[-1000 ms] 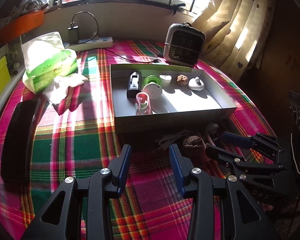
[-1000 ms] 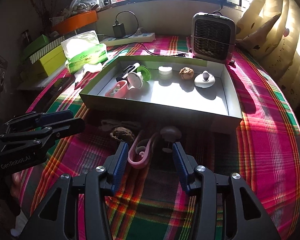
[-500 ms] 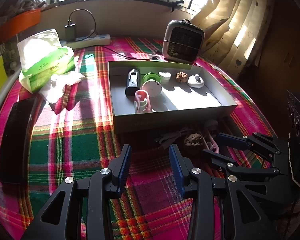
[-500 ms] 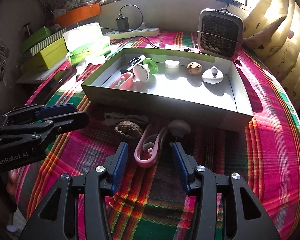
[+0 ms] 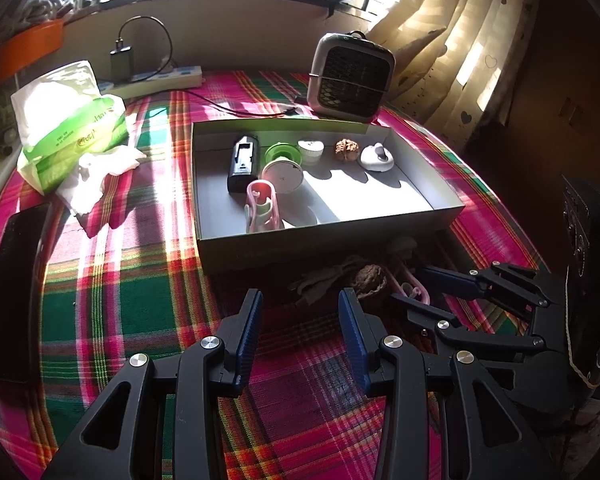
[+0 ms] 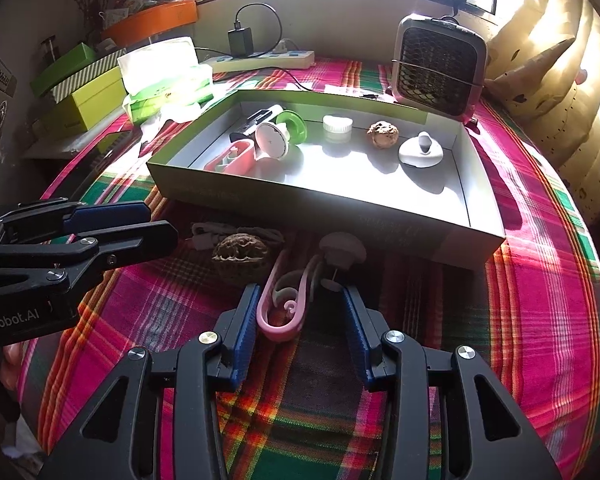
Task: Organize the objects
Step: 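Grasp the second pink clip with the right tool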
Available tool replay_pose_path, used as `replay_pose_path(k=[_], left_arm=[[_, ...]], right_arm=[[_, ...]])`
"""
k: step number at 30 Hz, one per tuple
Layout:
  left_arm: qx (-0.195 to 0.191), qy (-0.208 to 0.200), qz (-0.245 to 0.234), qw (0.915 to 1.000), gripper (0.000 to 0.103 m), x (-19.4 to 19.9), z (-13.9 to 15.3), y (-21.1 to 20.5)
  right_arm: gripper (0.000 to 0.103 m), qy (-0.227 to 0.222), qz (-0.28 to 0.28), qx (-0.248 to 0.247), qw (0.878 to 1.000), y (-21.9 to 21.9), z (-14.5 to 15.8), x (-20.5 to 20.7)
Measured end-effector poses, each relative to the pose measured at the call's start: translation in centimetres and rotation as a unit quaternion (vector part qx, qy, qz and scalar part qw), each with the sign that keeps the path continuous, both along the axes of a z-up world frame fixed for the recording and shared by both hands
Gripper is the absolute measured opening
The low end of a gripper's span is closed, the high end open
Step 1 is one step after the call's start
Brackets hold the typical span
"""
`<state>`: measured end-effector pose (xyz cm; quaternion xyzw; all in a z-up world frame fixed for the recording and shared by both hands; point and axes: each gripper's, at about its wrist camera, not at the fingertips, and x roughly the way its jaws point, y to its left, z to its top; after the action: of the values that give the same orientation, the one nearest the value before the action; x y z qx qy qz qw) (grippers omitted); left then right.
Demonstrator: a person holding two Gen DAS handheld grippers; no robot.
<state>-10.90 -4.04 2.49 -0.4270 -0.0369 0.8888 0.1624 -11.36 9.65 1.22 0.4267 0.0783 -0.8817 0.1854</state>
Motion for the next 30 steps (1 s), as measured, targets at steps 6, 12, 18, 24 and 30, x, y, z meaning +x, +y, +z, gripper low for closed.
replay_pose_path(k=[6,12,18,24,30], left_arm=[[0.005,-0.003,-0.012,0.9999,0.037,-0.3,0.0,0.7],[0.006,-0.004,-0.022,0.9997,0.037,-0.5,0.0,1.4],[0.001,-0.003,-0.031,0.9995,0.04,-0.7,0.0,2.3],[-0.006,-0.005,-0.038,0.9993,0.04,-0.9,-0.3,3.3],[-0.016,-0.007,-0.041,0.999,0.04,-1.1,-0.6,4.3]], right_arm=[[0.027,0.001,-0.002,-0.003,1.0,0.5,0.0,0.0],[0.023,0.0,0.001,-0.007,1.0,0.9,0.1,0.1],[0.023,-0.001,0.004,-0.016,1.0,1.6,0.2,0.7],[0.023,-0.002,0.0,-0.02,1.0,2.7,0.2,1.1],[0.023,-0.003,0.003,-0.023,1.0,3.5,0.2,1.5]])
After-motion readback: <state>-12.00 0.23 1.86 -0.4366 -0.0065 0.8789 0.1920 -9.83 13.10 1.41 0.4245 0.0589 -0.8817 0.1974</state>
